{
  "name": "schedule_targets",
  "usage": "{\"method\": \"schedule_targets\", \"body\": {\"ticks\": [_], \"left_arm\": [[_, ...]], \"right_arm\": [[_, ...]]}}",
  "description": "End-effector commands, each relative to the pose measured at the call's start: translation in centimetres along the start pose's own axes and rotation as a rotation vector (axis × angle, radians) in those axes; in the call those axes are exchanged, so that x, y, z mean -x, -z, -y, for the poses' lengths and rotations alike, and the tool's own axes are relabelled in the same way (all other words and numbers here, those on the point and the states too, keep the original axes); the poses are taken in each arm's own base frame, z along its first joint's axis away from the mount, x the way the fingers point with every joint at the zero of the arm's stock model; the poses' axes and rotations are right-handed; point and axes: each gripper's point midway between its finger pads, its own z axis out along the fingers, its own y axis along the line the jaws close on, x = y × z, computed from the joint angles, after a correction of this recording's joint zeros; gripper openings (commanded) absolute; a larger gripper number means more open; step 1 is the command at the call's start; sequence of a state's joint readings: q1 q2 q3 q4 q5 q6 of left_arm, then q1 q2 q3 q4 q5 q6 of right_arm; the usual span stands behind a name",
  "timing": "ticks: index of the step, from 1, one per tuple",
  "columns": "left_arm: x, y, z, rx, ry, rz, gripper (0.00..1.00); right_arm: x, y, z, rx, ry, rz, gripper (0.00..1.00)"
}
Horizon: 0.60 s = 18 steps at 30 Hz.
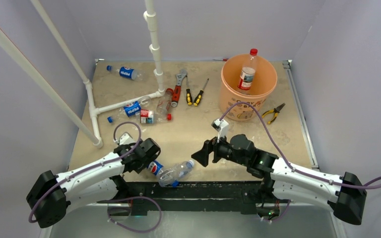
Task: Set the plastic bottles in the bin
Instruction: Pick up the plastic bottle from the corner of the board.
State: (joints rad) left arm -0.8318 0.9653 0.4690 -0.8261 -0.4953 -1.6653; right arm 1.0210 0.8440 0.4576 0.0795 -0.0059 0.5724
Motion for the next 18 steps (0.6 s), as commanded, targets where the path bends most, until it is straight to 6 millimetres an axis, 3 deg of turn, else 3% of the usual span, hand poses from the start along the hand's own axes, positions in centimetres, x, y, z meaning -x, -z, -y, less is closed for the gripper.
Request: {"method": "schedule_targets", "body": {"ticks": [1, 8, 18], "left_arm": [[1.9, 0.9, 1.5, -0.071, -0.005, 0.071, 0.55], [5.9, 3.9, 3.6, -0.176, -0.002, 0.204, 0.50], [10.8, 10.4, 9.2, -0.449, 0.044, 0.334, 0.45]], "right_arm": [[0.5, 0.2, 0.1, -0.011, -0.011, 0.028, 0.91], [0.8, 0.4, 0.0, -0.010, -0.011, 0.043, 0.91], [3.2, 0.9, -1.2, 0.024, -0.014, 0.124, 0.90]]}}
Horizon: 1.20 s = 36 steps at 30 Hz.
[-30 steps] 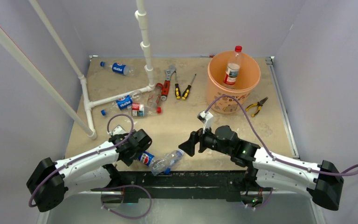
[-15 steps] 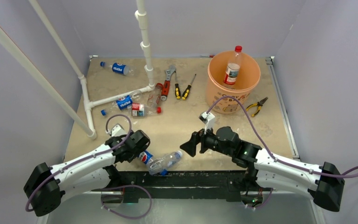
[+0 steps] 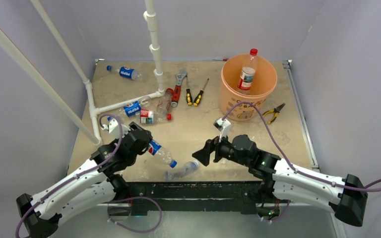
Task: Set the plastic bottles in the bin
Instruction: Pick up the plastic bottle from the corner of the board.
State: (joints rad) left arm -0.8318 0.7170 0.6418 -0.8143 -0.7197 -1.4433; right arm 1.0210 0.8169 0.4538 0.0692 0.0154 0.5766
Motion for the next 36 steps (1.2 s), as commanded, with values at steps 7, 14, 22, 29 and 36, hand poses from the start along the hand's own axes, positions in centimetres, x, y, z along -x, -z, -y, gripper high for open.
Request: {"method": "schedule_targets", "body": {"ticks": [7, 14, 22, 29, 36], "left_arm": [[4.5, 2.5, 5.6, -0.212, 0.058, 0.109, 0.41], [5.5, 3.8, 8.6, -0.374, 0.189, 0.116, 0.39], [6.0, 5.2, 11.9, -0.515, 0.245, 0.099, 0.40], [7.1, 6.4, 13.8, -0.631, 0.321, 0.127, 0.40], [8.5, 8.5, 16.4, -0.767, 0.405, 0.131, 0.40]], "right_arm": [[5.2, 1.8, -3.1, 0.123, -0.053, 0.222, 0.90], [7.7, 3.6, -5.9, 0.310, -0.141, 0.383, 0.92], [7.8, 2.6, -7.1, 0.364, -0.156, 0.369, 0.91], [8.7, 3.8, -7.4, 0.376, -0.162, 0.402, 0.91], [9.5, 4.8, -8.0, 0.434, -0.194, 0.463, 0.91]]}}
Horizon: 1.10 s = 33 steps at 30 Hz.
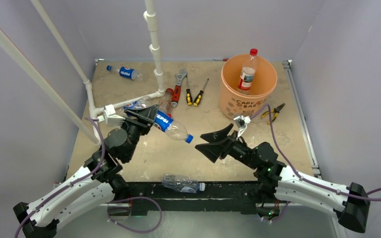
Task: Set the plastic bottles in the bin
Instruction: Pick up the plastic bottle from the corner of the board.
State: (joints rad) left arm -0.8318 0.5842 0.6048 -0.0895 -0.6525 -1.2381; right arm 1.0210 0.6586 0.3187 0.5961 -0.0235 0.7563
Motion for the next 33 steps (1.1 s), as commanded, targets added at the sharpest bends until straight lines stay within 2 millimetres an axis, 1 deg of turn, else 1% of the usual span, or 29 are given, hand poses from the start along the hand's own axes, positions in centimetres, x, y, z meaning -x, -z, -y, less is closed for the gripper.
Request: {"method": "schedule_targets", "body": {"ticks": [1, 5, 7, 10, 14, 18, 20, 23, 28, 33], "left_arm": [[1.0, 0.0, 4.3, -0.156, 0.093, 0.022, 0.40], [1.1, -0.2, 5.7, -0.188, 0.118, 0.024, 0.40], [1.1, -0.4, 5.9, -0.193, 0.146, 0.027, 0.40], [1.2, -0.6, 6.2, -0.215, 0.223, 0.040, 0.39], [0.8, -1.1, 5.8, -0.204, 0.297, 0.044, 0.38], [0.7, -1.4, 5.2, -0.181, 0.313, 0.054, 0.38], [0.7, -1.4, 4.9, -0.176, 0.325, 0.057, 0.38], [0.6, -1.4, 4.3, -0.168, 0.334, 0.059, 0.38], [0.6, -1.5, 3.8, -0.156, 0.342, 0.066, 0.38], [0.1, -1.6, 3.4, -0.148, 0.346, 0.053, 0.37]], "right_arm": [[1.1, -0.3, -1.6, 0.068, -0.025, 0.049, 0.91], [1.1, -0.7, -1.9, 0.084, -0.024, 0.043, 0.91], [1.3, -0.5, -2.1, 0.094, -0.026, 0.054, 0.91], [2.1, -0.2, -2.7, 0.123, -0.039, 0.099, 0.91], [3.3, 0.3, -3.4, 0.159, -0.051, 0.160, 0.91], [4.3, 0.2, -4.0, 0.174, -0.050, 0.197, 0.91], [4.4, 0.1, -4.1, 0.180, -0.048, 0.205, 0.91], [4.6, -0.3, -3.7, 0.163, -0.052, 0.218, 0.91], [4.7, -0.9, -3.7, 0.167, -0.049, 0.222, 0.90], [5.3, -0.6, -3.7, 0.160, -0.030, 0.253, 0.90]]}}
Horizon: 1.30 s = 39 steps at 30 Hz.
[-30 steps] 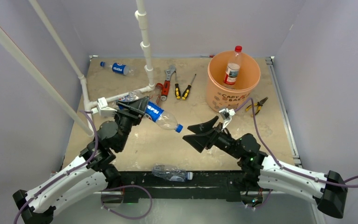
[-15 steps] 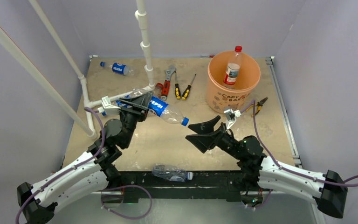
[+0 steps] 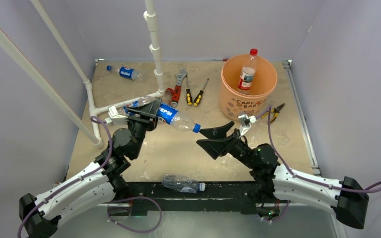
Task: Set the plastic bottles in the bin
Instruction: Place the plastic bottle in the trash bin.
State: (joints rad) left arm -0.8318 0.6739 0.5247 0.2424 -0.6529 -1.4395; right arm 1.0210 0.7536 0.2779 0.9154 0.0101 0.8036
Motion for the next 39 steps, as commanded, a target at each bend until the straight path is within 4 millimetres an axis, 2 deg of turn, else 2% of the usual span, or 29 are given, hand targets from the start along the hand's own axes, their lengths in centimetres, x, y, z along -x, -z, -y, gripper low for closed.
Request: {"method": "schedule_targets", "body": {"ticks": [1, 7, 13, 20, 25, 31, 32, 34, 35, 38, 39], "left_arm": [[0.4, 0.0, 0.6, -0.023, 0.046, 0.016, 0.37], [0.7, 0.1, 0.3, -0.016, 0.050, 0.025, 0.37], [0.5, 0.1, 0.3, -0.014, 0.055, 0.015, 0.37], [0.7, 0.4, 0.4, -0.013, 0.054, 0.012, 0.37], [0.1, 0.4, 0.2, -0.009, 0.056, -0.009, 0.37], [-0.8, 0.2, -0.1, -0.004, 0.053, -0.045, 0.37], [-0.9, 0.2, 0.0, -0.008, 0.049, -0.050, 0.38], [-1.2, 0.1, 0.0, -0.010, 0.024, -0.063, 0.46], [-1.3, 0.1, 0.0, -0.006, -0.004, -0.069, 0.53], [-1.7, -0.1, -0.7, 0.054, -0.182, -0.095, 0.85], [-1.3, 0.0, -0.6, 0.100, -0.258, -0.098, 0.92]], "right_arm": [[2.9, -0.2, -2.0, 0.055, 0.026, 0.109, 0.89], [3.6, -1.0, -2.2, 0.044, 0.067, 0.122, 0.89], [3.0, -2.6, -1.0, -0.029, 0.038, 0.094, 0.87], [2.0, -2.8, 0.7, -0.096, -0.018, 0.082, 0.80], [1.9, -3.4, 0.8, -0.103, -0.037, 0.078, 0.65], [1.7, -4.2, 0.4, -0.088, -0.053, 0.073, 0.30], [1.7, -4.2, 0.4, -0.085, -0.053, 0.070, 0.19], [1.6, -4.2, 0.3, -0.085, -0.049, 0.066, 0.00], [1.7, -4.0, 0.4, -0.094, -0.046, 0.065, 0.00], [2.1, -3.2, 0.7, -0.131, 0.012, 0.053, 0.00], [2.5, -2.8, 1.0, -0.167, 0.047, 0.044, 0.00]]}}
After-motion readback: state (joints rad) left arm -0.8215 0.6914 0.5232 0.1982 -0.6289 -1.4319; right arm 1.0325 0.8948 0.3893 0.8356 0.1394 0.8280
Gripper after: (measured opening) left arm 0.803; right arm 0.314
